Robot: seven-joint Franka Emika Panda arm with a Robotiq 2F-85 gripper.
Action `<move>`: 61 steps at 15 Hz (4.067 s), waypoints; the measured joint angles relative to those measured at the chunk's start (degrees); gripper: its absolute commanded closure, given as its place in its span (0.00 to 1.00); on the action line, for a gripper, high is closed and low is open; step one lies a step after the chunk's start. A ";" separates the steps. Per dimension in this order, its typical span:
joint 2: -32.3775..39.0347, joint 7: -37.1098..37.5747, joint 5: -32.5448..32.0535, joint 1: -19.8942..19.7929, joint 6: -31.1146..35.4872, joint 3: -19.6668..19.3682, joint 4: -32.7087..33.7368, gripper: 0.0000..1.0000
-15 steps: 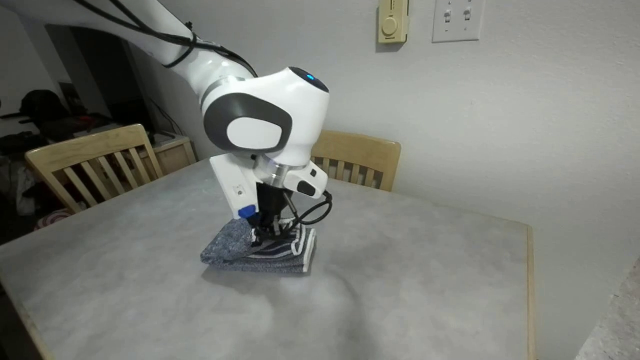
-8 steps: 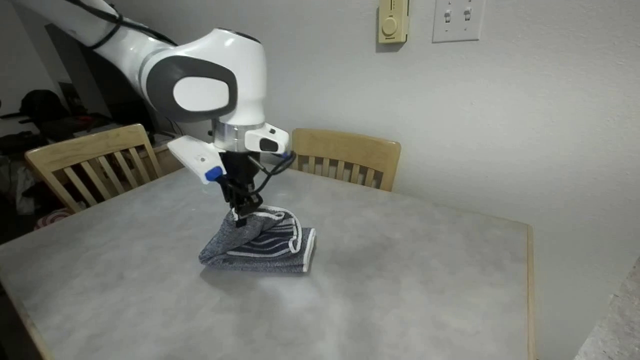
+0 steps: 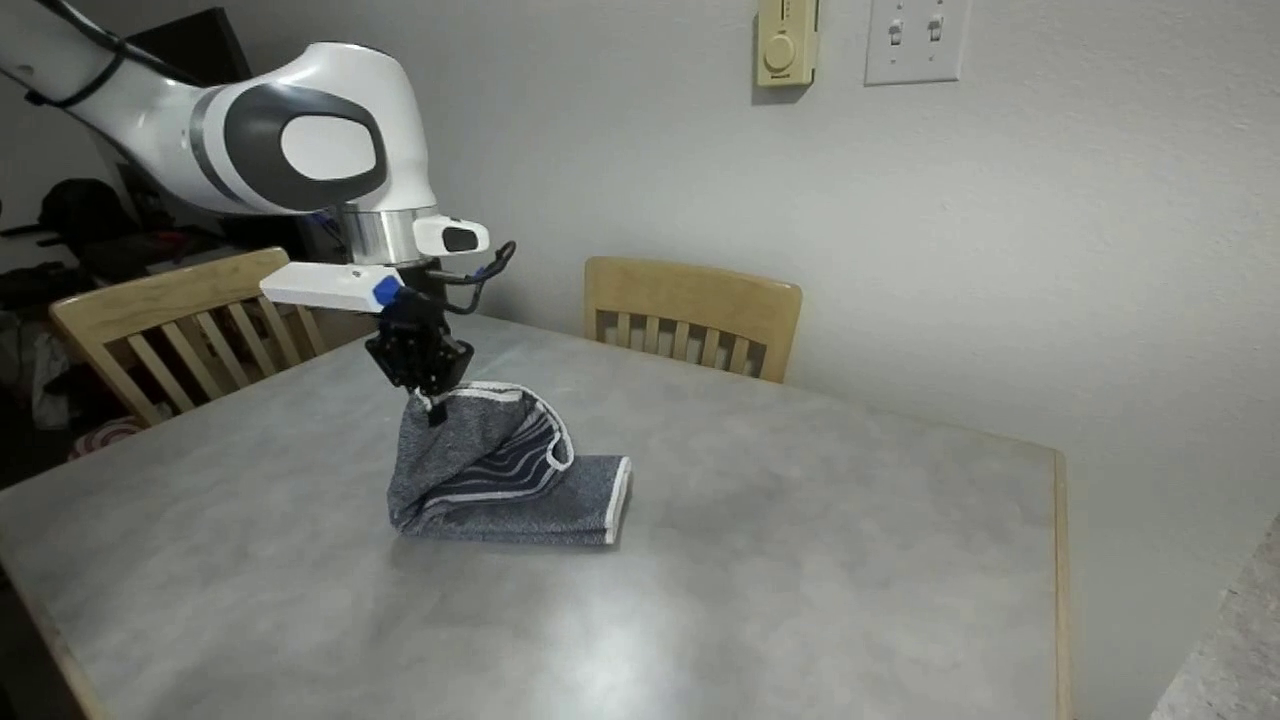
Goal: Unfold the towel
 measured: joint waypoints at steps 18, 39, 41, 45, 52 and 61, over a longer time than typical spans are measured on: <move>4.81 -9.43 -6.12 6.11 -6.23 7.41 3.76 0.98; 24.99 -20.44 -6.46 10.60 -30.70 12.44 25.98 0.40; 25.10 -19.72 -6.71 10.96 -30.69 12.39 26.56 0.26; 25.92 -16.46 -7.08 11.78 -29.91 12.18 27.58 0.01; 25.00 -3.80 -10.00 15.08 -22.96 11.07 27.70 0.00; 23.09 14.30 -16.63 20.34 -10.38 6.06 27.08 0.00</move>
